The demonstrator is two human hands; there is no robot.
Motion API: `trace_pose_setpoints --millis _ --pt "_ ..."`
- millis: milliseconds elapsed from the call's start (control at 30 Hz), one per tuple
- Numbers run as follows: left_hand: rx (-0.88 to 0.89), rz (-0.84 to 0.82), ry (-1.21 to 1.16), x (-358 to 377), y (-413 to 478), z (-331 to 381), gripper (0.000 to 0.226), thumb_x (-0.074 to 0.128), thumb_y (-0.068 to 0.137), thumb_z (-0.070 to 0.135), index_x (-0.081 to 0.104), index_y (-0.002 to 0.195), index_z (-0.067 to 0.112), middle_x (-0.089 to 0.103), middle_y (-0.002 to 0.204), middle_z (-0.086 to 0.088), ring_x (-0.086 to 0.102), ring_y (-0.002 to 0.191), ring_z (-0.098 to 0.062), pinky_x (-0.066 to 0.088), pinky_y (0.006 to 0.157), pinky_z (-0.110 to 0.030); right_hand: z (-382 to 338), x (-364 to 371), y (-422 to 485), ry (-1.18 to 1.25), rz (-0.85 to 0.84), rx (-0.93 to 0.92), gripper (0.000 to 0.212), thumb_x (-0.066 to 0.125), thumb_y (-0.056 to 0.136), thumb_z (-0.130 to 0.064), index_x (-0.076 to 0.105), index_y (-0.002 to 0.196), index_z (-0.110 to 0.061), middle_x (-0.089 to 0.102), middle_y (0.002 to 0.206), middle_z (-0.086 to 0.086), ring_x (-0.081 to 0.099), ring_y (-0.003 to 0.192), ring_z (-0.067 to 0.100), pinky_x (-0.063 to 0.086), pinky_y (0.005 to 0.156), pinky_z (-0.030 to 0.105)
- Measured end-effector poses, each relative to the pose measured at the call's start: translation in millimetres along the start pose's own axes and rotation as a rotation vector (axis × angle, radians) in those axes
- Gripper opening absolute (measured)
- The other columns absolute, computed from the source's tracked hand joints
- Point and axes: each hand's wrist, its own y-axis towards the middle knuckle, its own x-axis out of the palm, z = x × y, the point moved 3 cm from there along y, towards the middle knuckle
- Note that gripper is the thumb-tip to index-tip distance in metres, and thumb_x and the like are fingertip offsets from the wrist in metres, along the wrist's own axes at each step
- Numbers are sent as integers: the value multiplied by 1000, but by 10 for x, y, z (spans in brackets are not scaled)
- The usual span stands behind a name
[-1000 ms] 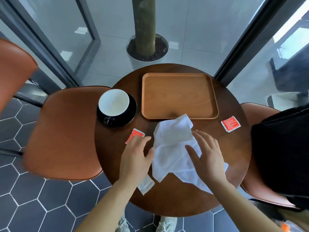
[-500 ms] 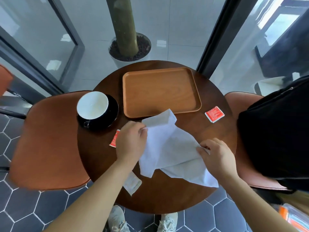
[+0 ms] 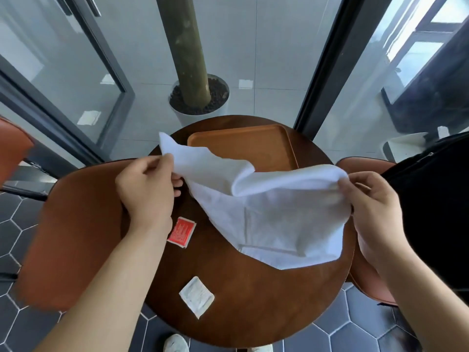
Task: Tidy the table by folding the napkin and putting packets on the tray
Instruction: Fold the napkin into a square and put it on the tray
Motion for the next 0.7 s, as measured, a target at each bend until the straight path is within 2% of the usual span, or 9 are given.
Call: trace_pose_setpoints --millis 100,233,267,333,400,433,533,600,700 --pt "73 52 39 200 160 169 15 66 75 37 69 65 26 64 58 2 63 59 -24 53 57 -42 -40 13 160 108 34 -17 16 74 79 -42 71 87 -28 72 80 -7 65 77 11 53 68 26" --pt "138 -56 219 624 307 235 26 59 90 38 60 65 29 58 63 13 53 61 -6 41 57 -24 196 145 589 -80 125 12 12 68 85 -43 67 89 -32 71 86 -9 68 85 15 51 70 30" --pt "117 -94 278 690 305 172 29 56 93 37 57 66 27 54 62 12 49 60 -7 37 55 -23 323 180 682 -136 88 64 13 67 88 -38 66 98 -30 71 93 -7 68 91 19 51 71 32" --pt "79 -208 414 728 224 -74 29 51 95 35 57 69 24 52 65 9 46 62 -8 32 54 -25 591 207 753 -217 -33 185 38 69 89 -30 59 125 -22 69 112 -2 65 100 20 50 77 34" --pt "52 -340 543 650 33 -396 13 55 92 31 62 82 27 55 73 10 50 69 -11 36 61 -25 775 144 668 -340 -81 186 53 71 88 -28 51 137 -23 61 120 -6 59 104 14 45 83 33" --pt "41 -392 601 595 -81 -558 8 57 92 29 65 91 29 56 79 9 53 75 -14 40 67 -27 819 96 577 -402 -79 155 53 71 87 -28 51 136 -26 59 118 -11 58 104 12 44 84 33" --pt "-17 -488 761 506 -341 -957 32 58 95 30 64 123 18 64 112 -5 61 105 -25 45 85 -35 902 -40 275 -504 -66 77 31 71 87 -22 61 114 -33 63 102 -21 63 97 10 45 79 30" --pt "20 -465 809 506 -431 -1060 30 57 96 28 62 122 14 64 112 -10 61 105 -30 42 81 -35 982 -121 70 -592 -84 55 24 72 86 -21 63 101 -37 66 95 -18 65 90 13 45 73 31" --pt "116 -395 838 540 -480 -1052 23 59 96 23 64 115 10 65 99 -8 59 90 -26 37 73 -32 1124 -214 -182 -797 -126 47 26 72 86 -29 67 111 -25 64 97 -6 62 88 18 47 73 34"
